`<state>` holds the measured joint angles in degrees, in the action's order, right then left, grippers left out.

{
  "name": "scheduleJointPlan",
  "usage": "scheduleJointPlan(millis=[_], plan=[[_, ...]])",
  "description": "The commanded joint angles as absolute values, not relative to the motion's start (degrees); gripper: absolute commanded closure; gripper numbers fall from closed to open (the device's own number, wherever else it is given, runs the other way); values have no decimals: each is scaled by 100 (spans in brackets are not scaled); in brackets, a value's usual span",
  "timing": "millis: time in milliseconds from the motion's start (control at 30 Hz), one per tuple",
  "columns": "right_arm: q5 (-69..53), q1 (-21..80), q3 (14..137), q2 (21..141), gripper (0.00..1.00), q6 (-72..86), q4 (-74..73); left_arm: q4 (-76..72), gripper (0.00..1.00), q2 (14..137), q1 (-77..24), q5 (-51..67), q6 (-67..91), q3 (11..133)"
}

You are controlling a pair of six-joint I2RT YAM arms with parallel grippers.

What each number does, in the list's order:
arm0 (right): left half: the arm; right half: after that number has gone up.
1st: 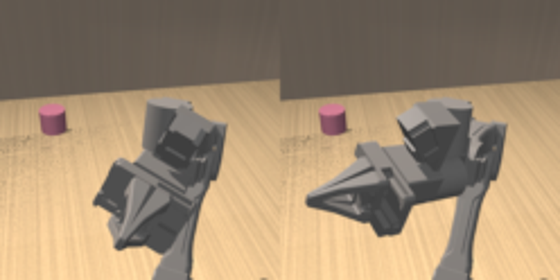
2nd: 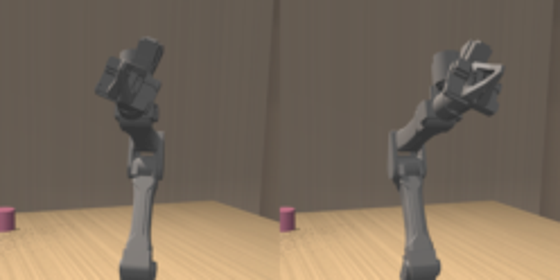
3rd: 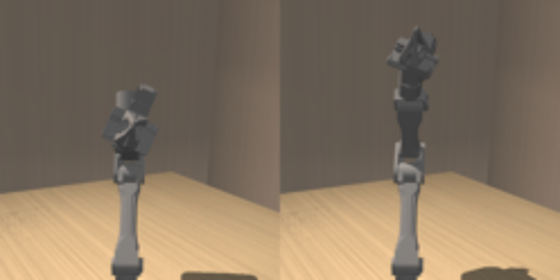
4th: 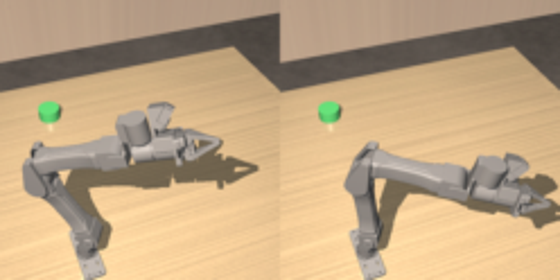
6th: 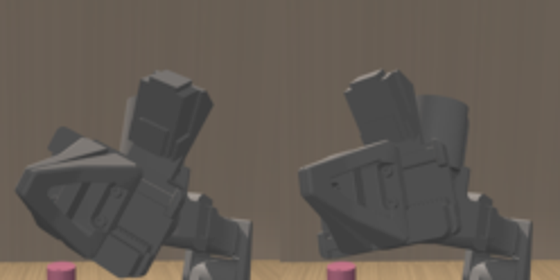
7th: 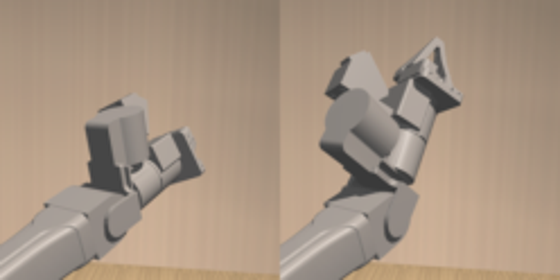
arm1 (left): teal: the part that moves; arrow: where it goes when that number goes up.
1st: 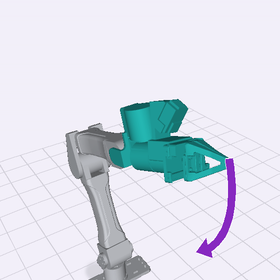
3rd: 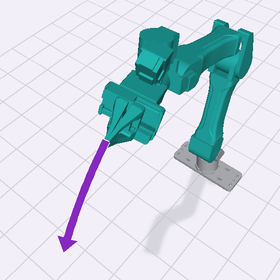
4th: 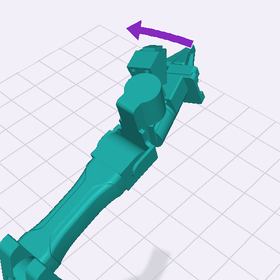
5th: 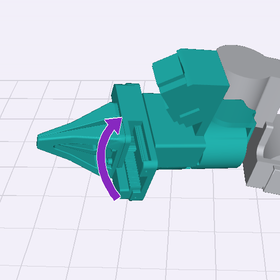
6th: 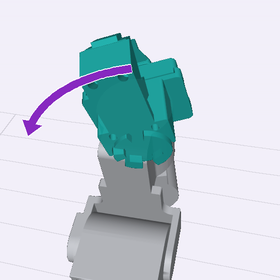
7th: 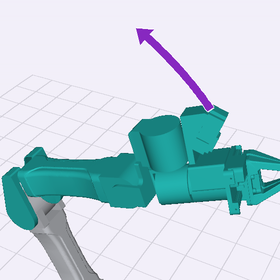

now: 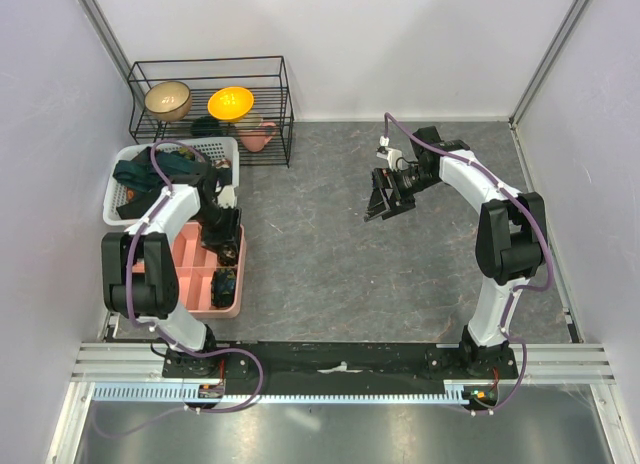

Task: Roll the ties
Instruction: Place the tie in the storage box.

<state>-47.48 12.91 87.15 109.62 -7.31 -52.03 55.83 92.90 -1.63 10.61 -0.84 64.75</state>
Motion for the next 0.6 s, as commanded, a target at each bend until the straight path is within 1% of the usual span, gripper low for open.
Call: scheduleJointPlan(millis=[0, 67, 100, 267, 300, 333, 367, 567], plan=[[-4729, 1309, 8710, 10899, 2, -861, -5273, 5335, 68, 9395, -176, 1063, 70, 6477], [-4711, 1301, 8701, 10898, 2, -870, -5273, 5352, 61, 9378, -184, 1098, 79, 6547], [-4711, 1301, 8701, 10890, 2, -861, -5282, 5379, 51, 9361, -185, 1116, 97, 6591], [-4720, 1292, 8710, 10925, 2, -870, -5274, 5528, 46, 9264, -246, 1143, 123, 6811], [-4728, 1301, 8727, 10934, 2, -861, -5273, 5546, 38, 9246, -281, 1143, 123, 6829], [-4729, 1292, 8728, 10942, 2, -861, -5282, 5555, 36, 9229, -290, 1125, 149, 6855], [-4729, 1301, 8736, 10951, 2, -870, -5282, 5581, 29, 9202, -290, 1142, 149, 6864], [-4755, 1292, 8763, 10978, 2, -861, -5282, 5616, 28, 9097, -308, 1063, 158, 6803]])
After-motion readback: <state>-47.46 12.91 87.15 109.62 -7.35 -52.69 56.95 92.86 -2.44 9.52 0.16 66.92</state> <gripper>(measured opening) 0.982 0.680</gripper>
